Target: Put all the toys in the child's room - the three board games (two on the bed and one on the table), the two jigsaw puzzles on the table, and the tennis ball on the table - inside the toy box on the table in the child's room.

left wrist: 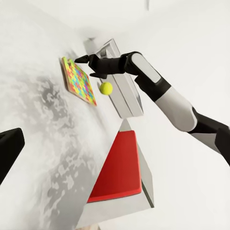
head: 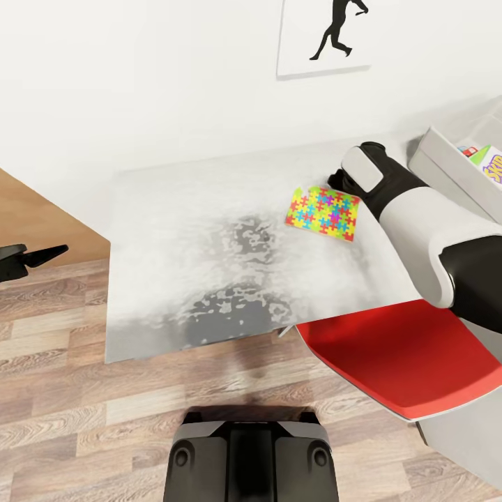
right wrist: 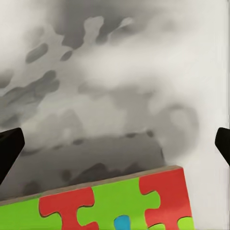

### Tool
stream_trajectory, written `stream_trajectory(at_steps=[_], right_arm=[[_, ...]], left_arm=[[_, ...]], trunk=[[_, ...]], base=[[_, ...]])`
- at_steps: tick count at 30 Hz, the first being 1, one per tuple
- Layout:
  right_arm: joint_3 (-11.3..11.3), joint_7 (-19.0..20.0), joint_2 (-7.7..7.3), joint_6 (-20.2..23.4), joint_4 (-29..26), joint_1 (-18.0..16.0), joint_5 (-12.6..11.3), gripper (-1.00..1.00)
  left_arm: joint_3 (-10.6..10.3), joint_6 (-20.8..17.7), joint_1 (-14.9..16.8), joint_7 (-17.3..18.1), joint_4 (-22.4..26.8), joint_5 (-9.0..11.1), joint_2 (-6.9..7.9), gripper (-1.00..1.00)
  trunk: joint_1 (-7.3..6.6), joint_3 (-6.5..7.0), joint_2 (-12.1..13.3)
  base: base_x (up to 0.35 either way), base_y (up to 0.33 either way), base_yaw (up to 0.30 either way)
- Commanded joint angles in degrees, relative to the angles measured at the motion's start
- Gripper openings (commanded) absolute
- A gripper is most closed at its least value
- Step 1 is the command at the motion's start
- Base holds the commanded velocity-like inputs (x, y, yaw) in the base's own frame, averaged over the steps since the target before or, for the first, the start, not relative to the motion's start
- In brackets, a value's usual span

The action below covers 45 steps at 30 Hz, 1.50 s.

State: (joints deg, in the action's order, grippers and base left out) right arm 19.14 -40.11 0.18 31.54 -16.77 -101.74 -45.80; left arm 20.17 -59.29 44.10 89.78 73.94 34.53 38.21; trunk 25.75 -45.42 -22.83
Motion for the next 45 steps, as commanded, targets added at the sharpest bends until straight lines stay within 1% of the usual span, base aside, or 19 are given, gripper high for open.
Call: stream_trajectory(at_steps=[1, 45], right_arm=[[0.4, -0.3, -0.06, 0.4, 0.0, 0.0, -0.3, 1.0], [0.3, 0.2, -0.09, 0.3, 0.0, 0.0, -0.3, 1.0]], left_arm=[[0.0, -0.6, 0.0, 0.2, 0.0, 0.0, 0.02, 1.0], [0.0, -0.7, 0.0, 0.2, 0.1, 0.0, 0.02, 1.0]], trunk=[[0.03, -0.07, -0.1], [0.03, -0.07, -0.1]], base=[[0.0, 0.0, 0.0], [0.0, 0.01, 0.0]])
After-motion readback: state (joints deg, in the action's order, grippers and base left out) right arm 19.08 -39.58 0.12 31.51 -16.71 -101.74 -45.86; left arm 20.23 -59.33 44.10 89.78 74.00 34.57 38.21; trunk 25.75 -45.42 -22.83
